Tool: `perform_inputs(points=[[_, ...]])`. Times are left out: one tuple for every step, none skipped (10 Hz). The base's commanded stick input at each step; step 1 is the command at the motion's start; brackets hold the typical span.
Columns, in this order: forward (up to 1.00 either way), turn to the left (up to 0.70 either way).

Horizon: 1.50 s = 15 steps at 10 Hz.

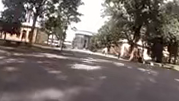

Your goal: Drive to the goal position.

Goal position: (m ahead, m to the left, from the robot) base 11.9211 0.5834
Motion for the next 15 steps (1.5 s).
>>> perform_inputs(points=[[0.7,0.0],[0.7,0.0],[0.7,0.0],[0.7,0.0],[0.7,0.0],[0.7,0.0],[0.7,0.0],[0.7,0.0],[0.7,0.0],[0.7,0.0],[0.7,0.0],[0.7,0.0],[0.7,0.0],[0.7,0.0],[0.7,0.0]])
